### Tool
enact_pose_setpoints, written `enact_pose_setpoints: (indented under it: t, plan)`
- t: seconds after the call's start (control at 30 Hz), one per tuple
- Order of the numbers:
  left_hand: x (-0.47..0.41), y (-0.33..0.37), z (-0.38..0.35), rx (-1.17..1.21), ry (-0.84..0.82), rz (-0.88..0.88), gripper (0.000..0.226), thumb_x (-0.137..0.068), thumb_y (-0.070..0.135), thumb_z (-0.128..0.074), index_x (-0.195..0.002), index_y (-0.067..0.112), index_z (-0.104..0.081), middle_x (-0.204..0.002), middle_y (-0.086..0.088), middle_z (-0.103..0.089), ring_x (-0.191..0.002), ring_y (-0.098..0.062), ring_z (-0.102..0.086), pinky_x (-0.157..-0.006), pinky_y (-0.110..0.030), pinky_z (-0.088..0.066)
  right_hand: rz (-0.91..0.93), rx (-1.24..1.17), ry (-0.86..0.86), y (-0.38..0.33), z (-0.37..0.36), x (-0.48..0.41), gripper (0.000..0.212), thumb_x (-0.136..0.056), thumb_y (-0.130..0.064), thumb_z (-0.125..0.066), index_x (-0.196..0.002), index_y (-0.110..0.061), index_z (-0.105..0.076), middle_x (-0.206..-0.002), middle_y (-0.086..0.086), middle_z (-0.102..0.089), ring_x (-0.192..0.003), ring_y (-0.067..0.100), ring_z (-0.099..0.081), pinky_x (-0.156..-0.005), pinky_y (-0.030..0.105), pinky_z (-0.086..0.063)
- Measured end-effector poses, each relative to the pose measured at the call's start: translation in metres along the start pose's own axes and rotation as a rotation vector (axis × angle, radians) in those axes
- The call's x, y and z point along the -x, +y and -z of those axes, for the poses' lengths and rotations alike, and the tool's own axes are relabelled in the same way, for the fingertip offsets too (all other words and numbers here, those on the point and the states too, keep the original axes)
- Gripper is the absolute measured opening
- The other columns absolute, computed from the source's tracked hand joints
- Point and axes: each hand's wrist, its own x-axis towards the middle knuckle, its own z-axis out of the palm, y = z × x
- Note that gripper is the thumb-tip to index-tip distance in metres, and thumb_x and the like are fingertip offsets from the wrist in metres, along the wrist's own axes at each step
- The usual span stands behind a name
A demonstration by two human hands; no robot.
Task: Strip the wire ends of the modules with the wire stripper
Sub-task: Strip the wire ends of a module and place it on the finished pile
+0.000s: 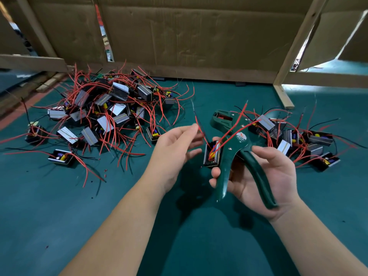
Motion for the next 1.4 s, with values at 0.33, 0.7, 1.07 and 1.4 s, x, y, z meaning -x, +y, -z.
enact_pose_setpoints:
  t: [0.33, 0.7, 1.07, 1.4]
  plan:
    - [0.003, 0.010, 0.001, 0.089, -0.001, -0.133, 0.008, -0.078, 0.025, -0.068, -0.078, 0.026, -0.076, -0.070, 0.003, -0.068, -0.075, -0.013, -0.068, -0.072, -0.027, -0.053, -0.089, 0.120, 0.018, 0.014, -0.006, -0.003, 0.059, -0.049, -0.027, -0.084, -0.100, -0.001, -0.071, -0.096, 0.025, -0.063, -0.074, 0.041, -0.066, -0.072, 0.052, -0.055]
    - [0.005, 0.021, 0.009, -0.130, 0.117, -0.300, 0.031, -0.088, 0.006, -0.061, -0.065, 0.023, -0.071, -0.061, 0.013, -0.065, -0.051, 0.002, -0.047, -0.056, -0.010, -0.037, -0.101, 0.165, 0.013, 0.010, -0.002, 0.003, 0.074, -0.055, -0.029, -0.082, -0.122, -0.004, -0.061, -0.092, 0.028, -0.064, -0.075, 0.039, -0.064, -0.071, 0.051, -0.054]
    - [0.009, 0.025, 0.012, -0.197, -0.030, -0.317, 0.015, -0.089, 0.002, -0.060, -0.077, 0.007, -0.067, -0.053, 0.014, -0.060, -0.051, 0.005, -0.051, -0.055, -0.009, -0.040, -0.182, 0.059, -0.205, 0.008, -0.004, 0.008, 0.057, -0.074, -0.028, -0.070, -0.120, 0.004, -0.059, -0.093, 0.023, -0.063, -0.080, 0.036, -0.063, -0.077, 0.049, -0.053]
    - [0.005, 0.017, 0.014, -0.242, -0.005, -0.235, 0.005, -0.088, 0.015, -0.065, -0.085, 0.015, -0.070, -0.053, 0.012, -0.056, -0.051, -0.002, -0.048, -0.054, -0.014, -0.043, -0.166, 0.026, -0.162, 0.005, -0.003, 0.007, 0.055, -0.070, -0.026, -0.073, -0.114, 0.005, -0.062, -0.091, 0.023, -0.064, -0.077, 0.036, -0.064, -0.074, 0.048, -0.054]
